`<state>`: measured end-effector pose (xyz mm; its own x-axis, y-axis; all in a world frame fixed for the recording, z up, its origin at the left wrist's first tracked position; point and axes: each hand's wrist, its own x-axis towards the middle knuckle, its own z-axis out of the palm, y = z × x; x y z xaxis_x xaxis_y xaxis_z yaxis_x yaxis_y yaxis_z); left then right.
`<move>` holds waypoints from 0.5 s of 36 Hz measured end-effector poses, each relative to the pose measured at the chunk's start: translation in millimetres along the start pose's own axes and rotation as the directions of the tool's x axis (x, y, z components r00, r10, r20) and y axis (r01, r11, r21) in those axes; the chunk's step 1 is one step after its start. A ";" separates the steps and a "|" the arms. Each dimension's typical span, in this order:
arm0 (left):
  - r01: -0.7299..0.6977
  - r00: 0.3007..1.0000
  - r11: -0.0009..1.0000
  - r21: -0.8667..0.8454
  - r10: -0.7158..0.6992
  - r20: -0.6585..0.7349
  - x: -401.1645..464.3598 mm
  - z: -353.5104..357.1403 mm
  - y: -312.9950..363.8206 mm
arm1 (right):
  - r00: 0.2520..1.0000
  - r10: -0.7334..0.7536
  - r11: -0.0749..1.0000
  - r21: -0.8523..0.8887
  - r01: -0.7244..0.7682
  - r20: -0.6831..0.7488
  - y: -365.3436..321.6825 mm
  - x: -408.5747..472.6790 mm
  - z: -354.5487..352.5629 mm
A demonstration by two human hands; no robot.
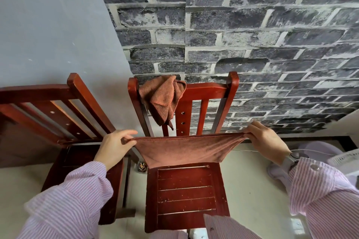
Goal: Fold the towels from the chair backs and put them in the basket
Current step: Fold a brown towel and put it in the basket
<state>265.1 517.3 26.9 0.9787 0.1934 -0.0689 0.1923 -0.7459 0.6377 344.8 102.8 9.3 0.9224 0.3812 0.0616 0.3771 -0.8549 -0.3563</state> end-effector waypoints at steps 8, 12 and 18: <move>0.045 0.995 0.983 0.178 -0.029 -0.094 24.7 23.0 -0.3 | 0.979 0.200 0.979 -0.035 -0.202 -0.050 -7.4 29.0 14.3; 0.058 0.989 0.970 0.238 -0.024 -0.143 38.5 29.7 -1.4 | 0.967 0.223 0.973 -0.030 -0.228 -0.125 -8.9 43.2 18.1; -0.196 0.948 0.945 0.262 0.251 -0.196 20.9 30.4 -16.6 | 0.937 0.155 0.988 0.051 -0.146 -0.313 -8.4 19.6 27.0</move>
<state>284.6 514.3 -8.5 0.9620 0.1212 0.2445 0.0091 -0.9097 0.4152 357.4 126.9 -11.6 0.9487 0.1149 0.2946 0.2338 -0.8822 -0.4088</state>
